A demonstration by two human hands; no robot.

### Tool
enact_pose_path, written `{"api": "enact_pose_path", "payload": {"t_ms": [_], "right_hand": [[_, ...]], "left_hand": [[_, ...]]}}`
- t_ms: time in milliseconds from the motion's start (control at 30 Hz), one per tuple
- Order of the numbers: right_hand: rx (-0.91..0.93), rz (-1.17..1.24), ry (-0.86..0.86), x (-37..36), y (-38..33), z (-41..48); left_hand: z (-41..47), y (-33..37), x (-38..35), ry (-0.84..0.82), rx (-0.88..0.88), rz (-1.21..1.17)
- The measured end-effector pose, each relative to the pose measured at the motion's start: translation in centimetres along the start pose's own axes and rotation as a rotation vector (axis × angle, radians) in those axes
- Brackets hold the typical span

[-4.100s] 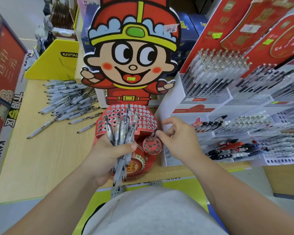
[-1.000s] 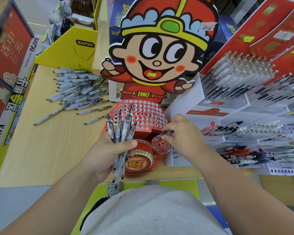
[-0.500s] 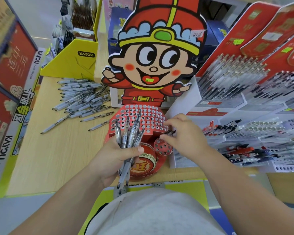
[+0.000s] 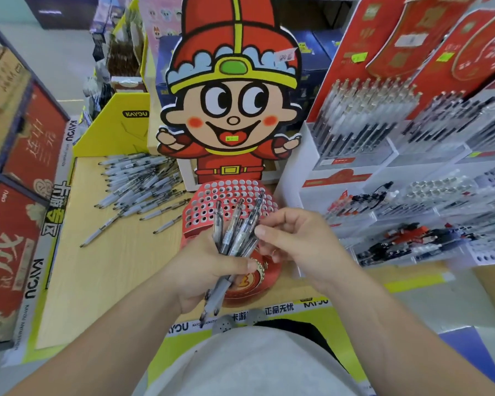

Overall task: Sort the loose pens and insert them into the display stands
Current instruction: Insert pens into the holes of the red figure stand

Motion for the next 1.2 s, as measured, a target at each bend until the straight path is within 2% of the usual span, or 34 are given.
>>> {"api": "enact_pose_path", "payload": {"t_ms": [167, 333, 600, 767, 900, 967, 1200], "right_hand": [[0.0, 0.009, -0.107, 1.3, 1.0, -0.4], [-0.037, 0.156, -0.135, 3.0, 1.7, 0.0], [-0.011, 0.298, -0.089, 7.1, 1.9, 0.7], [0.073, 0.32, -0.122, 8.2, 0.9, 0.5], [0.325, 0.14, -0.048, 10.0, -1.0, 0.0], [0.448, 0.026, -0.042, 10.7, -1.7, -0.1], [0.565, -0.451, 0.122, 11.2, 2.1, 1.7]], "left_hand": [[0.5, 0.2, -1.9, -0.01, 0.005, -0.006], [1.1, 0.2, -3.8, 0.021, 0.002, -0.054], [1.9, -0.7, -5.4, 0.262, 0.011, -0.084], [2.3, -0.6, -6.5, 0.331, -0.035, -0.102], [2.1, -0.5, -5.4, 0.515, -0.086, -0.034], [1.9, -0.6, -4.6, 0.559, -0.095, -0.088], [1.2, -1.4, -4.3, 0.594, -0.014, -0.131]]}}
Point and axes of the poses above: each hand's wrist, its own z-axis towards the middle knuckle, its own x-axis out of the back of the hand, y = z × x, the point moved 5 cm from there along z, towards the middle knuckle, and after that the axes turned 4 degrees about -z, right-handed, at the moved point
